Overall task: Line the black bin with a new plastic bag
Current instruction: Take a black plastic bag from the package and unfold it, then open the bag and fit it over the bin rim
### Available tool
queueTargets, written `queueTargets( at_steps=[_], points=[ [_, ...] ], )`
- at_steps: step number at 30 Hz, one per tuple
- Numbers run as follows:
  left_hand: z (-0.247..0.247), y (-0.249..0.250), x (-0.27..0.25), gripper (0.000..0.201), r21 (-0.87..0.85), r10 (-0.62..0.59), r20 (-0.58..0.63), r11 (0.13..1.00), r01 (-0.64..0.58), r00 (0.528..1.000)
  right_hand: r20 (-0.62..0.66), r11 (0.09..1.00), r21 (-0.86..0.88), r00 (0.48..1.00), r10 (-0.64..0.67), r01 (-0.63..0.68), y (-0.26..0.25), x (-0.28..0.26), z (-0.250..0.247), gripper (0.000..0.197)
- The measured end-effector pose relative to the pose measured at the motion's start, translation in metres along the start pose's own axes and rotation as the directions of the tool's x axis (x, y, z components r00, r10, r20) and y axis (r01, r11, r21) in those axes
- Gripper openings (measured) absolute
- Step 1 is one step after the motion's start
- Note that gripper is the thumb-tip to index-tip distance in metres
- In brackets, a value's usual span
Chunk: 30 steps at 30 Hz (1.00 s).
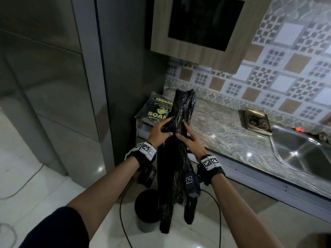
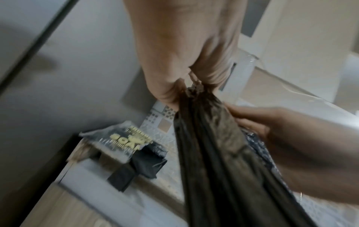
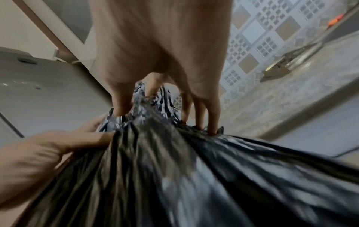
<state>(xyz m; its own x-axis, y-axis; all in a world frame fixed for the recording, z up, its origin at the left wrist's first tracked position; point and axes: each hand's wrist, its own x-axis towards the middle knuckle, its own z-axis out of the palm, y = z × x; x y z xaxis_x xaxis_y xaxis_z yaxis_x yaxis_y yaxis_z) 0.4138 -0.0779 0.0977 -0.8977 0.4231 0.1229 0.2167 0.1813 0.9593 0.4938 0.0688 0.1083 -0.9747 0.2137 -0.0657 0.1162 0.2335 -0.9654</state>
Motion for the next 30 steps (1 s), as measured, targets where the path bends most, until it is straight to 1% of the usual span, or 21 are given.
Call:
queueTargets(
  at_steps=[1, 3, 6, 8, 10, 13, 15, 16, 17, 18, 20, 22, 24, 26, 28, 30],
  points=[
    [-0.002, -0.013, 0.003, 0.065, -0.006, -0.035, -0.014, 0.999, 0.035, 0.999, 0.045, 0.999, 0.016, 0.999, 0.027, -0.028, 0.013, 0.0, 0.008, 0.071],
    [-0.002, -0.042, 0.007, 0.064, -0.027, -0.114, -0.011, 0.993, 0.114, 0.993, 0.071, 0.997, 0.026, 0.995, 0.075, -0.077, 0.042, 0.003, 0.022, 0.074],
    [0.002, -0.096, 0.006, 0.066, -0.033, -0.179, 0.024, 0.983, 0.179, 0.984, -0.003, 0.991, 0.022, 0.991, 0.13, -0.13, 0.092, 0.015, 0.05, 0.07],
    [0.005, -0.139, 0.002, 0.071, -0.041, -0.201, 0.063, 0.978, 0.204, 0.978, -0.056, 0.982, 0.033, 0.981, 0.186, -0.185, 0.13, 0.027, 0.071, 0.066],
    [0.008, -0.181, -0.006, 0.077, -0.008, -0.243, 0.111, 0.969, 0.246, 0.964, -0.068, 0.969, 0.042, 0.967, 0.246, -0.243, 0.172, 0.038, 0.09, 0.064],
    [0.011, -0.252, -0.025, 0.079, 0.063, -0.329, 0.205, 0.944, 0.323, 0.922, -0.047, 0.936, 0.058, 0.936, 0.35, -0.347, 0.237, 0.049, 0.117, 0.064],
    [0.015, -0.299, -0.035, 0.076, 0.116, -0.396, 0.271, 0.918, 0.379, 0.877, -0.023, 0.914, 0.045, 0.914, 0.405, -0.404, 0.28, 0.057, 0.131, 0.064],
    [0.017, -0.326, -0.039, 0.076, 0.15, -0.433, 0.311, 0.901, 0.406, 0.846, -0.018, 0.9, 0.035, 0.9, 0.435, -0.434, 0.31, 0.064, 0.14, 0.065],
    [0.019, -0.344, -0.043, 0.075, 0.171, -0.457, 0.343, 0.889, 0.424, 0.821, -0.02, 0.892, 0.019, 0.892, 0.452, -0.452, 0.327, 0.066, 0.144, 0.067],
    [0.021, -0.368, -0.047, 0.075, 0.196, -0.5, 0.364, 0.866, 0.46, 0.786, -0.016, 0.881, -0.003, 0.881, 0.473, -0.474, 0.351, 0.069, 0.152, 0.067],
    [0.029, -0.415, -0.05, 0.074, 0.242, -0.585, 0.351, 0.811, 0.533, 0.731, -0.016, 0.866, -0.042, 0.867, 0.499, -0.499, 0.396, 0.075, 0.166, 0.067],
    [0.039, -0.458, -0.054, 0.074, 0.252, -0.668, 0.318, 0.744, 0.619, 0.673, -0.004, 0.84, -0.065, 0.842, 0.539, -0.538, 0.433, 0.074, 0.177, 0.065],
    [0.05, -0.497, -0.059, 0.075, 0.249, -0.727, 0.329, 0.682, 0.687, 0.602, 0.01, 0.811, -0.102, 0.815, 0.579, -0.575, 0.473, 0.07, 0.187, 0.061],
    [0.062, -0.53, -0.065, 0.075, 0.267, -0.765, 0.353, 0.634, 0.726, 0.539, 0.022, 0.783, -0.144, 0.789, 0.614, -0.605, 0.511, 0.065, 0.194, 0.058],
    [0.074, -0.56, -0.071, 0.076, 0.293, -0.789, 0.36, 0.603, 0.742, 0.499, 0.035, 0.751, -0.182, 0.759, 0.651, -0.635, 0.544, 0.062, 0.2, 0.057],
    [0.084, -0.585, -0.073, 0.076, 0.312, -0.804, 0.357, 0.583, 0.75, 0.476, 0.031, 0.731, -0.187, 0.74, 0.672, -0.656, 0.57, 0.064, 0.204, 0.057]
  ],
)
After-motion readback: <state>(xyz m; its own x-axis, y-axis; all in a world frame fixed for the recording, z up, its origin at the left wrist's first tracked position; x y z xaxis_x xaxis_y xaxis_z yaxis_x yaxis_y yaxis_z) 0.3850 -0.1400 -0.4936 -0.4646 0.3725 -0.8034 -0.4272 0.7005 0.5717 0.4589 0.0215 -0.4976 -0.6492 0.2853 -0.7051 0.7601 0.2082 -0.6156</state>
